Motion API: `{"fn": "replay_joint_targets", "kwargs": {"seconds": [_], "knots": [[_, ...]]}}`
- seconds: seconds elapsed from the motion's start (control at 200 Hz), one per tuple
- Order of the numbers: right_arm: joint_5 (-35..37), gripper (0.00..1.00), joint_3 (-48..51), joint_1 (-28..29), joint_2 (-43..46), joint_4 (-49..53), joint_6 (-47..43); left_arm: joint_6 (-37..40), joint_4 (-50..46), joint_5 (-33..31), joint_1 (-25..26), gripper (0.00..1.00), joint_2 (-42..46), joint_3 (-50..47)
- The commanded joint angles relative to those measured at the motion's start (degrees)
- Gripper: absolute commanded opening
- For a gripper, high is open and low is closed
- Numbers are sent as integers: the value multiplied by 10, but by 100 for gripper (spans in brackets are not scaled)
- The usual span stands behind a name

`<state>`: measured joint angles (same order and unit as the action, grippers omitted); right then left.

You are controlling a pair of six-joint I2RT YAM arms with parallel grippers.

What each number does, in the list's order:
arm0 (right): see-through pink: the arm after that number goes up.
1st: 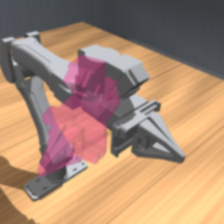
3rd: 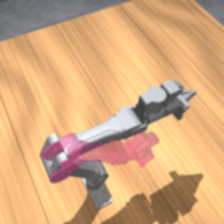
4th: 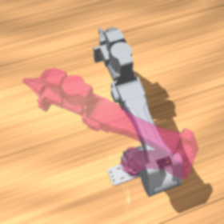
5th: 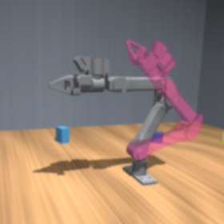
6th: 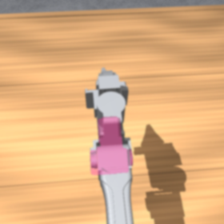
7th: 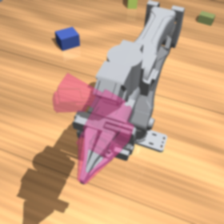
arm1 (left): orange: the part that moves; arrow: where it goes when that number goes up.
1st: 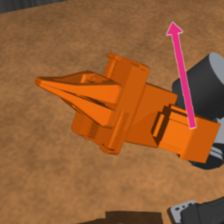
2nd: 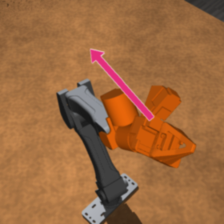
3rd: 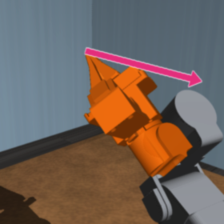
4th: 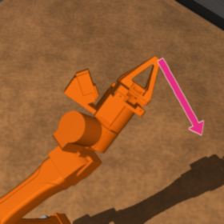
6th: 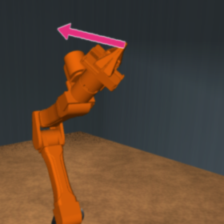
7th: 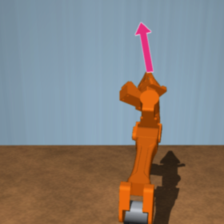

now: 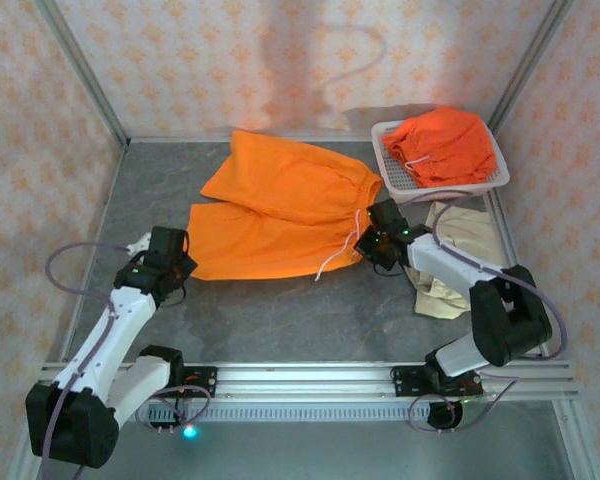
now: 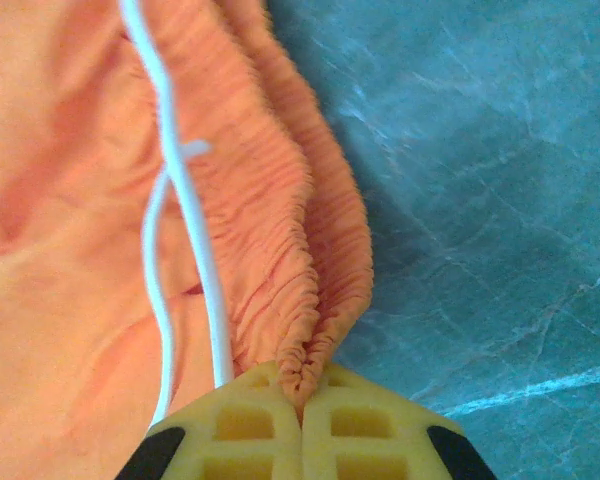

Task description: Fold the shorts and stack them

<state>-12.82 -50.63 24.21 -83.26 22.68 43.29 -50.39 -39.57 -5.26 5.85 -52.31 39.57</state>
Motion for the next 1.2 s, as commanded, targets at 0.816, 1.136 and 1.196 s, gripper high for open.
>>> {"fn": "replay_joint_targets", "kwargs": {"seconds": [0.816,1.136,1.196], "knots": [[16,0,-201,-5,131,199,-82,182,-188,-98,-7,0,14,397],[17,0,-126,-5,113,180,-50,172,-124,-71,-7,0,-69,362],[28,0,-128,-5,101,178,-48,173,-109,-72,-7,0,-93,365]]}}
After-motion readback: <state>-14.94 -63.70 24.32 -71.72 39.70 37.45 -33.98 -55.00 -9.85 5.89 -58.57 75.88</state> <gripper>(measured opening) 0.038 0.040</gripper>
